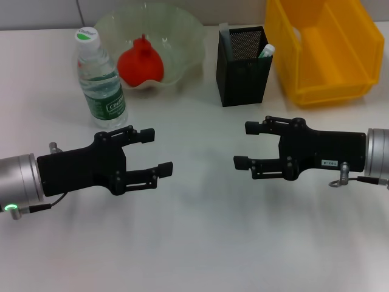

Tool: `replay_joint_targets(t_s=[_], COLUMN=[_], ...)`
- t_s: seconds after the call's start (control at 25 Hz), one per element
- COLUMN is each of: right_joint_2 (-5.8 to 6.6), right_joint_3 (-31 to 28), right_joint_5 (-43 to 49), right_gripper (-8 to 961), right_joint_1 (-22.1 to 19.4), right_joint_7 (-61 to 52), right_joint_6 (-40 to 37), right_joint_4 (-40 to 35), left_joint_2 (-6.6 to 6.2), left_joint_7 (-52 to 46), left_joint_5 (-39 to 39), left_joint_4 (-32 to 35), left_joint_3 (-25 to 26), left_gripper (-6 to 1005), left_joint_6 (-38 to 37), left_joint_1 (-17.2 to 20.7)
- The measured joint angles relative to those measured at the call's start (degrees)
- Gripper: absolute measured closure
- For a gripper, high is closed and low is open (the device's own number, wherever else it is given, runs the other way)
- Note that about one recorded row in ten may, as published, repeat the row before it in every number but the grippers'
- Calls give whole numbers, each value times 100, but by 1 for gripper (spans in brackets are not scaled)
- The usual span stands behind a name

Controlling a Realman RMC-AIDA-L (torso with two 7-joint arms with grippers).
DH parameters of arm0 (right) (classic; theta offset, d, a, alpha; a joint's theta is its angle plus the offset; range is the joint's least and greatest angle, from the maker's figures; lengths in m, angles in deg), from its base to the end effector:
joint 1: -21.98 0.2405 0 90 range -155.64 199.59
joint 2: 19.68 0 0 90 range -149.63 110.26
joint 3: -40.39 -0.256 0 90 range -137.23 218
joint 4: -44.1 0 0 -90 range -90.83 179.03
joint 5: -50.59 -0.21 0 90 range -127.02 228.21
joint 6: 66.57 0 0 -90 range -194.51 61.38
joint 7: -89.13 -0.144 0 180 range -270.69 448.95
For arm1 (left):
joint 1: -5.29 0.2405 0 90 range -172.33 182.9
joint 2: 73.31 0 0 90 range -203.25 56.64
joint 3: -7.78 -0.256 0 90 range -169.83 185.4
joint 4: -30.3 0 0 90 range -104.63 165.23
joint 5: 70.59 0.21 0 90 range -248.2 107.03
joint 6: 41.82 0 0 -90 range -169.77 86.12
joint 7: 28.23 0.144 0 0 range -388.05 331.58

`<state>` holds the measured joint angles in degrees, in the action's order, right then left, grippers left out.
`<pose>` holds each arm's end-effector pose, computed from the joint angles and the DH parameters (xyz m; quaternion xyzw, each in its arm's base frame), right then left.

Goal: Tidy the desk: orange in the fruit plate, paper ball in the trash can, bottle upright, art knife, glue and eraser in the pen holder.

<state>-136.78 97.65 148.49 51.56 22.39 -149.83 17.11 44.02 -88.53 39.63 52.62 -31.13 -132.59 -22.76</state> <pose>0.2594 0.3180 -0.0372 -0.9469 0.1616 0.2553 0.1103 -0.2833 0.2935 -0.0267 -0.9335 -0.1730 -0.2884 0.1245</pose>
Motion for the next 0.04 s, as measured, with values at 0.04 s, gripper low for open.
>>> replay_joint_targets(t_s=[0.04], right_joint_2=[-6], right_joint_3=[0], right_joint_5=[2], right_gripper=[121], right_joint_1=[0], right_joint_7=[1], right_joint_6=[1], right_joint_4=[-2], left_joint_2=[0], left_joint_7=[0], left_joint_5=[0], left_joint_4=[0], left_joint_3=[-2], left_gripper=[162], left_joint_6=[-3], left_joint_1=[0])
